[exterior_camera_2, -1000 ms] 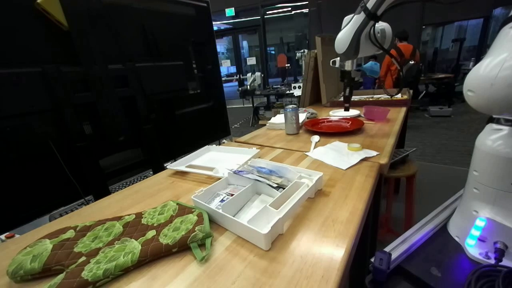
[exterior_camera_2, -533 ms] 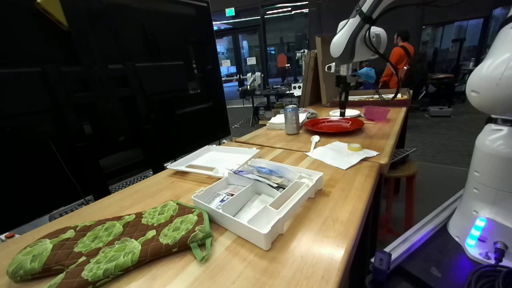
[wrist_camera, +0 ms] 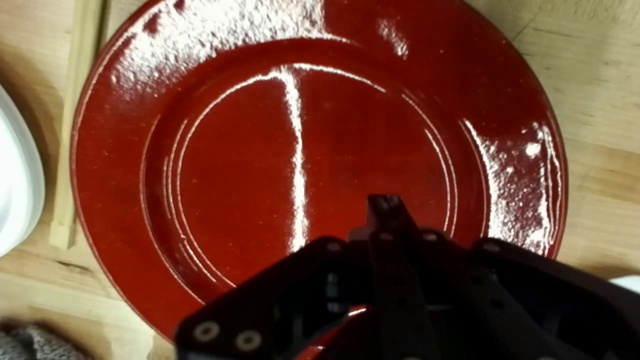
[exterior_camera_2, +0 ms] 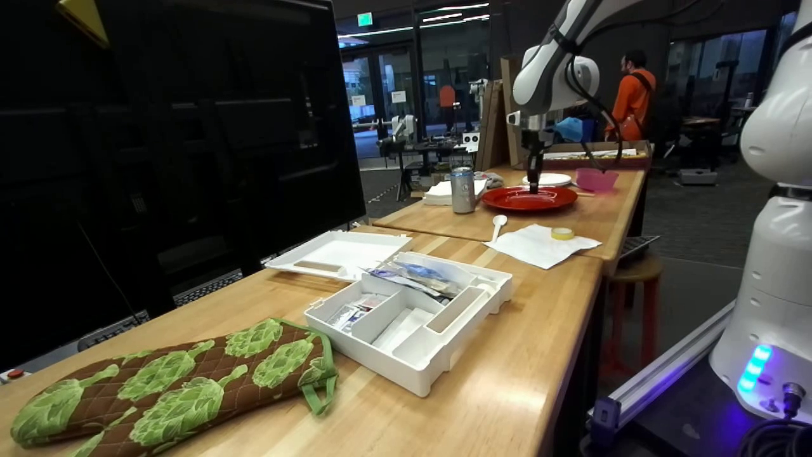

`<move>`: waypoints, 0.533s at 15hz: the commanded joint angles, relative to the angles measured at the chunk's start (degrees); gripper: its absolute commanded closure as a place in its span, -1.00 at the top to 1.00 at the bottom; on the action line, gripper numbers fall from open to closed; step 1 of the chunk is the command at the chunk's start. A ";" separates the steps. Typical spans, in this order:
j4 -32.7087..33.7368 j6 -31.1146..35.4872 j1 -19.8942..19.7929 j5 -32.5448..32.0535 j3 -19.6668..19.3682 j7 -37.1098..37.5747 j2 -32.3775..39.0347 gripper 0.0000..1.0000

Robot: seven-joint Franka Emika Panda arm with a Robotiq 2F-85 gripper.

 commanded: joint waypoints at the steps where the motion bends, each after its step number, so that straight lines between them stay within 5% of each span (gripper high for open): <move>1: 3.75 0.51 -0.03 -0.25 0.32 3.13 3.73 -1.00; 8: 11.08 -6.41 -3.62 4.22 -0.13 3.02 9.04 -1.00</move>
